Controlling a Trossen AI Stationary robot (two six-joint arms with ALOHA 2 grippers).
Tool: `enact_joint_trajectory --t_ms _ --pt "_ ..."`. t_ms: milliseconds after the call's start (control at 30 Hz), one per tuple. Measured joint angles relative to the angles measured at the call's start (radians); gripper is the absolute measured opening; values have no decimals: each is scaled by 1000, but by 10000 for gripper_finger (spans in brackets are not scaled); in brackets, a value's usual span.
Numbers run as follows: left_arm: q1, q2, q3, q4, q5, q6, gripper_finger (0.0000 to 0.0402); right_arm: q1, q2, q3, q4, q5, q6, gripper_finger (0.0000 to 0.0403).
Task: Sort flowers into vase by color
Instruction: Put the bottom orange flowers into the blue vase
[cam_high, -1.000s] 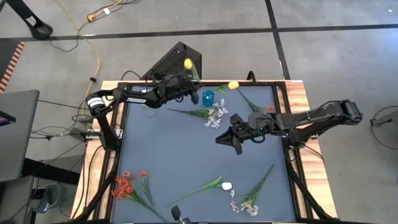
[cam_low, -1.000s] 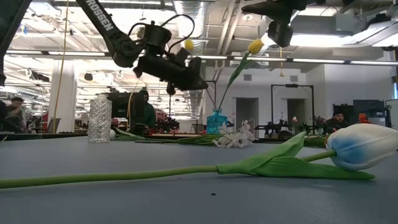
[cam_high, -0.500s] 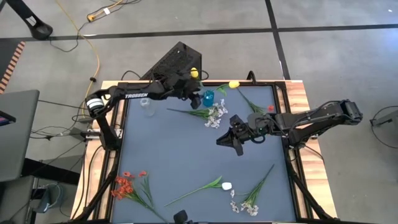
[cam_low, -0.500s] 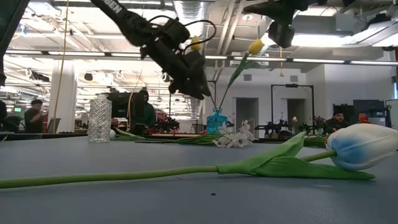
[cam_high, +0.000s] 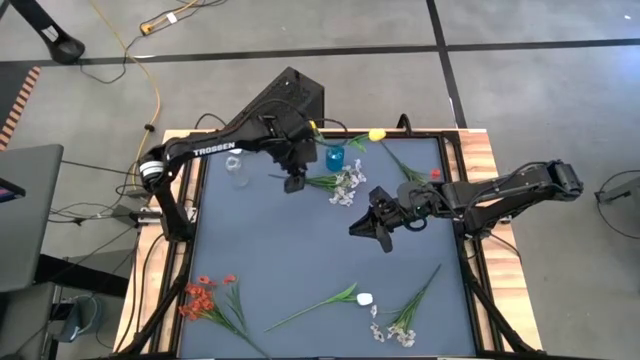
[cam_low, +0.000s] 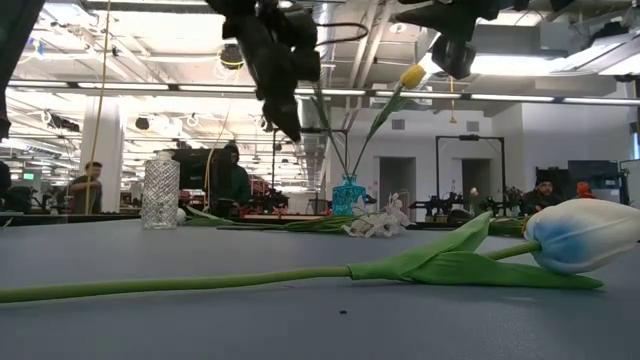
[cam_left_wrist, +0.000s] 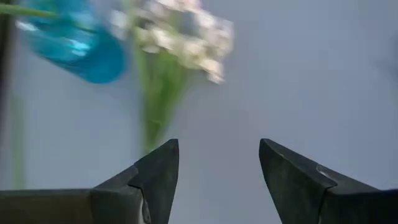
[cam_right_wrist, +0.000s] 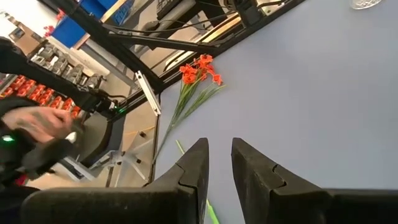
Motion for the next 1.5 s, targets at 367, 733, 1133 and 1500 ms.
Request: enact_joint_trajectory --t_ms 367,733,1133,1500 --pt "-149 -200 57 -203 20 -101 210 -2 0 0 -4 -23 -22 97" --pt "-435 -454 -61 -178 -80 -370 210 -49 0 0 -15 -25 -75 97" --pt "-858 -613 -484 129 -182 -780 210 -128 1 0 -13 -23 -175 97" --pt "-1139 -421 -691 472 -80 -760 210 -169 2 0 -8 -23 -176 97"
